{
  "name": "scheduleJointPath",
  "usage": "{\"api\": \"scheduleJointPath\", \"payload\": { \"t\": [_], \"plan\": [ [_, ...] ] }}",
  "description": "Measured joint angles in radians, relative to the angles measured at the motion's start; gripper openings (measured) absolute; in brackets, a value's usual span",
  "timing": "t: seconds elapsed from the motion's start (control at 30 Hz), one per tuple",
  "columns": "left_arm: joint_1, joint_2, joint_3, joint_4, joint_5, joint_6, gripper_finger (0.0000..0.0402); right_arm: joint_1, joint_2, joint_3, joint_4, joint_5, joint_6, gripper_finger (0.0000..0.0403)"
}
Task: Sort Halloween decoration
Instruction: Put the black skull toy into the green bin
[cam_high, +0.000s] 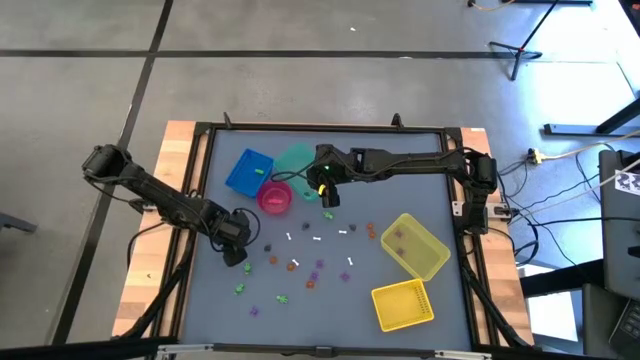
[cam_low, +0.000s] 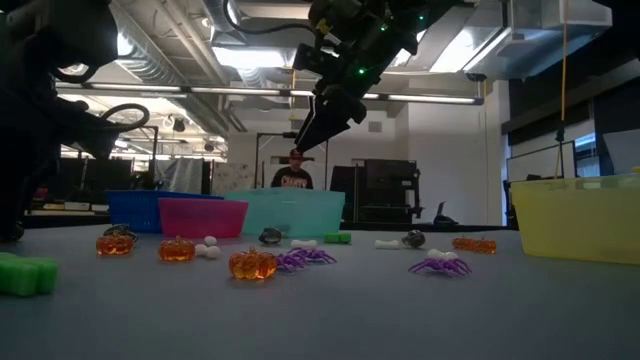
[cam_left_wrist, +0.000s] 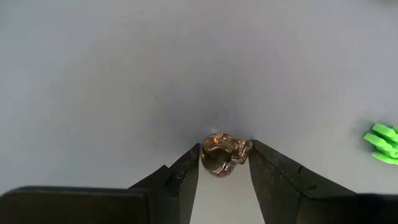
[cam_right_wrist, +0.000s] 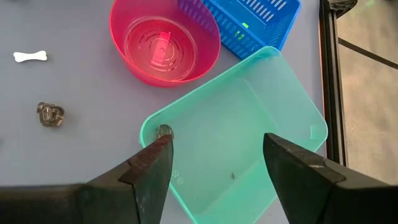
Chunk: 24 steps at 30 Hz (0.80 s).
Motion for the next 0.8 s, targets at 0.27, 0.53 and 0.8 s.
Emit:
{"api": "scheduleJointPath", "payload": {
  "t": [0.27,0.53,0.8],
  "plan": [
    [0.000,0.000,-0.001,-0.001,0.005,0.000,0.0108,0.000,0.000,0.000,0.000,0.000,0.000,0.0248],
    [0.001,0.000,-0.001,-0.002,0.011,-0.017,0.0075,0.000,0.000,0.000,0.000,0.000,0.000,0.0248],
    [0.001,0.003,0.013,-0.003,0.014,-0.016,0.0073,0.000,0.000,0.000,0.000,0.000,0.000,0.0248]
  ]
}}
